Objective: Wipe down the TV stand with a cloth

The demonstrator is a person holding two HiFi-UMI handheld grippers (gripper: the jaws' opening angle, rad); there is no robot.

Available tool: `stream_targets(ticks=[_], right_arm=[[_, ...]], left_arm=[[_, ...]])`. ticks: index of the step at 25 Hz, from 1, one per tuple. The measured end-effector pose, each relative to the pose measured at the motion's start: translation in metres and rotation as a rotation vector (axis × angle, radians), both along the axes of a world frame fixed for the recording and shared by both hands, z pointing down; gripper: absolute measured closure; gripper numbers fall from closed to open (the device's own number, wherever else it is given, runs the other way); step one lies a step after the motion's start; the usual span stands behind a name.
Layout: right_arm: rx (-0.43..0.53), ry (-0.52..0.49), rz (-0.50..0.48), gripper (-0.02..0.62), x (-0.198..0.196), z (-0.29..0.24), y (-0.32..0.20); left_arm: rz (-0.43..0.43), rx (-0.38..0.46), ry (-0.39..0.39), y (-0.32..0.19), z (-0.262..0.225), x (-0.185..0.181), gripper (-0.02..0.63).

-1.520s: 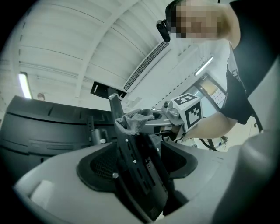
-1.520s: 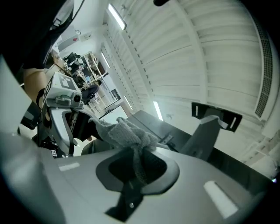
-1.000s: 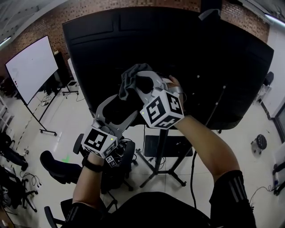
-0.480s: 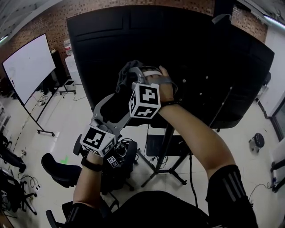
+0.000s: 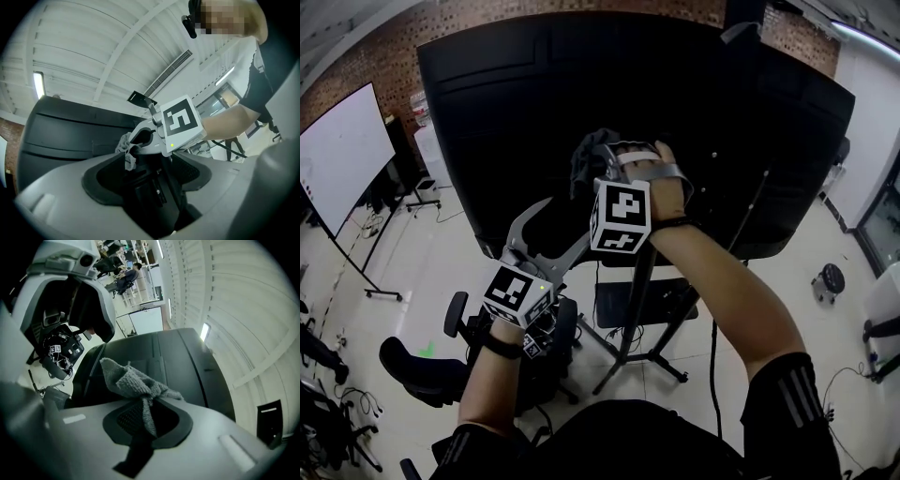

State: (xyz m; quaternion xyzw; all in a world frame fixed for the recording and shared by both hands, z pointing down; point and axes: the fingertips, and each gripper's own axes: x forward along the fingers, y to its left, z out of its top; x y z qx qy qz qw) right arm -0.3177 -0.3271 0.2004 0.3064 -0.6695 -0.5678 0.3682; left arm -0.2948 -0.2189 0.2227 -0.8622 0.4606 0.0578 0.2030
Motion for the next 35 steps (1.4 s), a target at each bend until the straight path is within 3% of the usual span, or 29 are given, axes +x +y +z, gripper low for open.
stream_targets(ticks=[6,11,13,16,19,25,32,35], right_arm=[[0.09,0.134,0.124,0.563,0.032,0.0,-0.006],[0.106,0.129,0.117,0.563,0.035,-0.002,0.002],[0.06,0.042,0.056,0.563,0.027,-0.008,0.016],[-0.128,-0.131,-0.092,0.563,0.004,-0.007,0.04],[-0.231,-0.185,-0.181,0.563,-0.021,0.004,0.054],[-0.202,-0.113,-0.233,0.563,-0.07,0.033,0.051],[-0.02,0.078,-0.111,0.563,-0.078,0.057,0.02],[0.017,0.115,-0.075,0.563,-0.068,0.058,0.016]], left_arm=[[0.055,-0.008,-0.013,-0.006,0.006,0.023,0.268],[0.065,-0.015,-0.004,-0.005,0.009,0.024,0.268],[0.058,-0.013,0.001,-0.003,0.009,0.017,0.268],[0.025,-0.015,0.013,0.003,0.012,-0.001,0.268],[-0.027,-0.038,0.034,0.008,0.017,-0.022,0.268],[-0.097,-0.076,0.052,0.008,0.039,-0.059,0.268],[-0.097,-0.108,0.038,0.009,0.057,-0.062,0.268],[-0.079,-0.11,0.029,0.006,0.057,-0.054,0.268]])
